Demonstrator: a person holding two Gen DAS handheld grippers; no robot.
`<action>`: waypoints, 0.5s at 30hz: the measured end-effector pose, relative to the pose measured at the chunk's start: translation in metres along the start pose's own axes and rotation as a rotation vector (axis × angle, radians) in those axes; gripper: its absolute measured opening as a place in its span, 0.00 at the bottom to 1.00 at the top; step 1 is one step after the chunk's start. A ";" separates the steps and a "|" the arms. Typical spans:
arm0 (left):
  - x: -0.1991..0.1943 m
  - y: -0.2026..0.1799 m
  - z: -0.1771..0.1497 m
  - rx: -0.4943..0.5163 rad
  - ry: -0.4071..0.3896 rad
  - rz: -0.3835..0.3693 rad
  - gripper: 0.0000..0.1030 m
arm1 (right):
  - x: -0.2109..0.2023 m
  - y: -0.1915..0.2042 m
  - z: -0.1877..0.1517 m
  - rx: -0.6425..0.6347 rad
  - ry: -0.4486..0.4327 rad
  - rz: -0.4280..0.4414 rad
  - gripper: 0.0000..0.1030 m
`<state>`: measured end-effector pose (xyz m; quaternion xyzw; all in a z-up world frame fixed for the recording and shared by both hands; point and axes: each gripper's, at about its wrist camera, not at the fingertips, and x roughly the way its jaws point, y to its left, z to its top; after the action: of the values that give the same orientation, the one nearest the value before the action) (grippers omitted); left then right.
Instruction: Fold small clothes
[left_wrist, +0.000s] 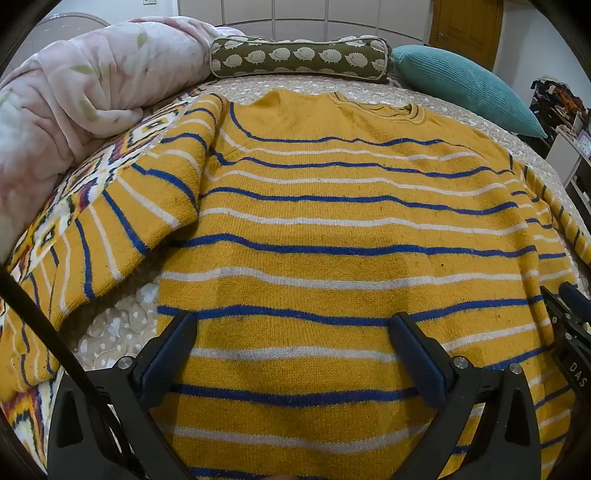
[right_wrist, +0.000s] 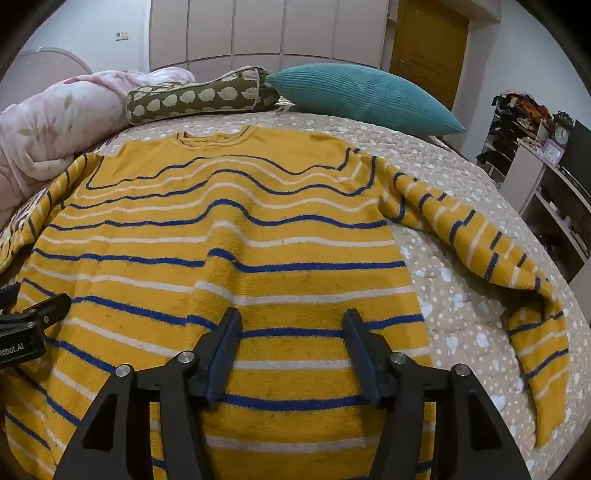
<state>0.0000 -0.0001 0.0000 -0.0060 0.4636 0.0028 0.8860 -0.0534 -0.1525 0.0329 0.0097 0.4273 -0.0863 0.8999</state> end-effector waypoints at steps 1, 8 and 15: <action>0.000 0.000 0.000 -0.002 0.001 -0.004 1.00 | 0.000 0.000 0.000 -0.002 0.000 -0.002 0.61; 0.000 -0.001 0.000 0.008 0.004 0.014 1.00 | 0.000 0.002 0.001 -0.018 -0.002 -0.014 0.63; 0.001 -0.001 0.000 0.019 0.005 0.031 1.00 | 0.001 -0.004 -0.002 -0.013 -0.001 -0.007 0.65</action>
<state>0.0004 -0.0015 -0.0011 0.0098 0.4656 0.0118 0.8849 -0.0548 -0.1563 0.0315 0.0026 0.4273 -0.0868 0.8999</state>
